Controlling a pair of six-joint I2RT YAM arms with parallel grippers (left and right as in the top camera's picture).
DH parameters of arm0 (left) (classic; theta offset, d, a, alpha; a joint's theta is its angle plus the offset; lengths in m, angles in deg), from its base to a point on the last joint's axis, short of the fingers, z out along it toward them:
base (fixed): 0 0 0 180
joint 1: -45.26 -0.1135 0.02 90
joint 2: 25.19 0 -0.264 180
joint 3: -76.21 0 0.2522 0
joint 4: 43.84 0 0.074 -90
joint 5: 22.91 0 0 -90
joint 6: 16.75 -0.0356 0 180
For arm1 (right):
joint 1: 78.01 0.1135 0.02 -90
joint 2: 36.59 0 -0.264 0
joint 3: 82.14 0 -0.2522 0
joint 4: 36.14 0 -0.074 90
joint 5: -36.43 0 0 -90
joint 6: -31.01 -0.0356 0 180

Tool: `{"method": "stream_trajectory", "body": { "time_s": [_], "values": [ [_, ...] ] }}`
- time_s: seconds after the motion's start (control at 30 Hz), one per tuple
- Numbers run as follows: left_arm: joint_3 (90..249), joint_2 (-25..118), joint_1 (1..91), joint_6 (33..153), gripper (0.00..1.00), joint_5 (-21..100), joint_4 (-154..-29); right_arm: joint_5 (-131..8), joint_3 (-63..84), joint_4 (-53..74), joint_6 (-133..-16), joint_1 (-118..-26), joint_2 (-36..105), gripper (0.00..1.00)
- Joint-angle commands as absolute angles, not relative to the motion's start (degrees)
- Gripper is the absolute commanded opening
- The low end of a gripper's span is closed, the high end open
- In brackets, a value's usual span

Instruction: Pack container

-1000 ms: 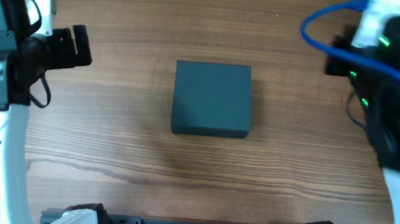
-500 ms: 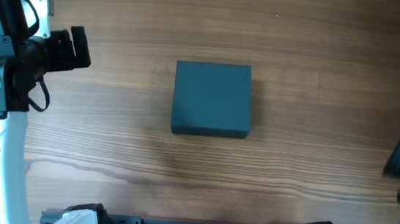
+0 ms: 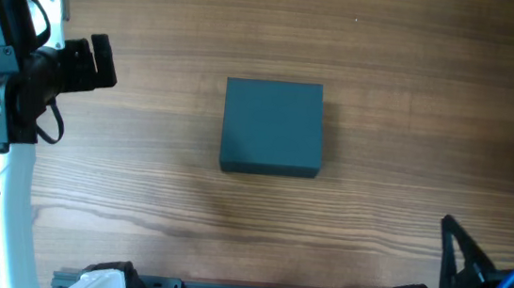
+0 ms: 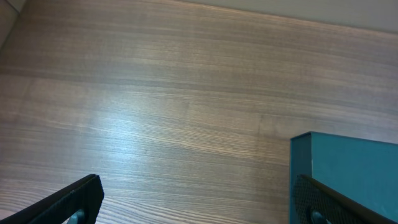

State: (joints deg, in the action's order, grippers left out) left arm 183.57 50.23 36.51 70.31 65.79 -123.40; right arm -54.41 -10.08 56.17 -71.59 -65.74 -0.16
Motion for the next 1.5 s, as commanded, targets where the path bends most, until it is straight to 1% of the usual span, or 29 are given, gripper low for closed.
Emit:
{"method": "stream_trajectory", "body": {
  "time_s": [0.0, 0.1, 0.23, 0.33, 0.43, 0.5, 0.57, 0.7, 0.8, 0.87, 0.93, 1.0, 1.07, 1.17, 1.27, 1.33, 1.37, 1.4, 1.43, 1.47],
  "values": [
    [183.75, 49.88, 36.18, 69.15, 1.00, 66.33, -123.25, -50.41, -10.03, 54.15, -74.00, -65.76, 0.04, 1.00],
    [183.75, 49.88, 36.18, 69.15, 1.00, 66.33, -123.25, -36.38, -10.01, 49.39, -74.00, -65.76, 0.08, 1.00],
    [183.75, 49.88, 36.18, 69.15, 1.00, 66.33, -123.25, -24.32, -9.99, 47.07, -74.04, -65.89, 0.15, 1.00],
    [183.75, 49.88, 36.18, 69.15, 1.00, 66.33, -123.25, -22.92, -8.52, 45.37, -74.24, -67.44, -2.26, 1.00],
    [183.75, 49.88, 36.18, 69.15, 1.00, 66.33, -123.25, -26.74, -3.28, 40.87, -78.26, -70.06, -7.31, 1.00],
    [183.75, 49.88, 36.18, 69.15, 1.00, 66.33, -123.25, -30.35, 3.17, 37.19, -86.06, -72.07, -12.05, 1.00],
    [183.75, 49.88, 36.20, 69.15, 1.00, 66.33, -123.25, -31.86, 8.02, 36.41, -94.83, -73.76, -15.20, 1.00],
    [183.75, 49.88, 36.18, 69.15, 1.00, 66.33, -123.25, -31.88, 18.14, 39.10, -118.89, -76.64, -19.83, 1.00],
    [183.75, 49.88, 36.18, 69.15, 1.00, 66.33, -123.25, -33.12, 25.24, 45.04, -139.55, -77.01, -22.50, 1.00],
    [183.75, 49.88, 36.20, 69.15, 1.00, 66.33, -123.25, -35.51, 27.50, 50.83, -152.46, -77.01, -23.33, 1.00],
    [183.75, 49.88, 36.18, 69.15, 1.00, 66.33, -123.25, -36.16, 28.15, 54.77, -161.93, -77.01, -23.44, 1.00],
    [183.75, 49.88, 36.18, 69.15, 1.00, 66.33, -123.25, -36.88, 28.24, 57.54, -169.01, -77.01, -23.44, 1.00],
    [183.75, 49.88, 36.18, 69.15, 1.00, 66.33, -123.25, -36.25, 28.24, 57.41, -168.38, -77.01, -23.44, 1.00],
    [183.75, 49.88, 36.18, 69.15, 1.00, 66.33, -123.25, -33.74, 28.24, 55.01, -160.31, -77.01, -23.44, 1.00],
    [183.75, 49.88, 36.18, 69.15, 1.00, 66.33, -123.25, -33.01, 28.24, 50.20, -156.57, -77.01, -23.44, 1.00],
    [183.75, 49.88, 36.18, 69.15, 1.00, 66.33, -123.25, -33.04, 28.24, 42.81, -143.26, -77.01, -23.44, 1.00],
    [183.75, 49.88, 36.20, 69.15, 1.00, 66.33, -123.27, -33.67, 28.24, 38.57, -134.45, -76.99, -23.44, 1.00],
    [183.75, 49.88, 36.18, 69.15, 1.00, 66.33, -123.25, -36.62, 28.24, 31.53, -120.73, -76.95, -23.44, 1.00],
    [183.75, 49.88, 36.20, 69.15, 1.00, 66.33, -123.25, -39.94, 28.24, 26.90, -110.85, -76.95, -23.44, 1.00],
    [183.75, 49.88, 36.20, 69.15, 1.00, 66.33, -123.27, -42.61, 28.24, 24.54, -104.09, -76.95, -23.44, 1.00]
  ]
}}
